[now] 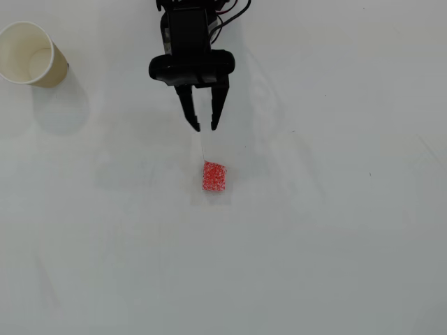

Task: Pick up the cube and drop it in the cup.

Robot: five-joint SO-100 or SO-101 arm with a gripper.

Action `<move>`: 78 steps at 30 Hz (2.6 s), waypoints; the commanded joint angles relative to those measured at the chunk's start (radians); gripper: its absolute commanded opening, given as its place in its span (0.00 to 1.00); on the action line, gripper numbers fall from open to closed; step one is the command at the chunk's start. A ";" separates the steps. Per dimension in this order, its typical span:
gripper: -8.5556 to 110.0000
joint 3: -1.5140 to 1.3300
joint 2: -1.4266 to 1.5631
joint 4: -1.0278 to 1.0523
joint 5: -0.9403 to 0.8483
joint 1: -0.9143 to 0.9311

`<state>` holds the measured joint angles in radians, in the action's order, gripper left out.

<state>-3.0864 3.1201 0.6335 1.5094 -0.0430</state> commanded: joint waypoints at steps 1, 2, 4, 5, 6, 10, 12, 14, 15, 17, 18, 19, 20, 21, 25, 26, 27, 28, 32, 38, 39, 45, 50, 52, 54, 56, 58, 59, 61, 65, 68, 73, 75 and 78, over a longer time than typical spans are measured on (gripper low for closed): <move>0.23 -0.037 0.020 -0.028 -0.009 -0.012; 0.25 -0.037 0.020 -0.029 -0.009 -0.014; 0.31 -0.037 0.020 -0.035 -0.009 -0.017; 0.34 -0.037 0.020 -0.037 -0.009 -0.020; 0.37 -0.037 0.020 -0.040 -0.009 -0.021; 0.37 -0.037 0.020 -0.043 -0.011 -0.018; 0.37 -0.034 0.018 -0.048 -0.011 -0.015; 0.37 -0.020 0.017 -0.048 -0.011 -0.018; 0.37 -0.009 0.015 -0.046 -0.011 -0.026; 0.37 0.014 0.000 -0.049 -0.011 -0.043; 0.37 0.029 -0.017 -0.055 -0.011 -0.049; 0.37 0.049 -0.040 -0.055 -0.011 -0.055; 0.37 0.069 -0.067 -0.063 -0.011 -0.060; 0.37 0.091 -0.098 -0.077 -0.009 -0.063; 0.37 0.187 -0.230 -0.114 -0.008 -0.074; 0.37 0.210 -0.265 -0.127 -0.009 -0.075; 0.37 0.236 -0.301 -0.133 -0.009 -0.077; 0.37 0.258 -0.331 -0.144 -0.009 -0.078; 0.37 0.334 -0.448 -0.176 -0.009 -0.094; 0.37 0.399 -0.595 -0.236 -0.011 -0.107; 0.37 0.400 -0.614 -0.253 -0.011 -0.107; 0.37 0.419 -0.733 -0.333 -0.011 -0.103; 0.37 0.451 -0.828 -0.374 -0.011 -0.089; 0.37 0.457 -0.859 -0.391 -0.011 -0.087; 0.37 0.465 -0.890 -0.405 -0.011 -0.091; 0.37 0.477 -0.920 -0.417 -0.011 -0.095; 0.37 0.497 -0.956 -0.431 -0.011 -0.098; 0.37 0.509 -0.976 -0.437 -0.011 -0.100; 0.37 0.535 -1.011 -0.445 -0.011 -0.106; 0.37 0.572 -1.072 -0.459 -0.011 -0.120; 0.37 0.597 -1.120 -0.476 -0.011 -0.126; 0.37 0.664 -1.224 -0.508 -0.011 -0.120; 0.37 0.695 -1.266 -0.517 -0.011 -0.117; 0.37 0.729 -1.310 -0.522 -0.011 -0.117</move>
<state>-2.4989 1.8132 0.1503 1.5110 -0.1611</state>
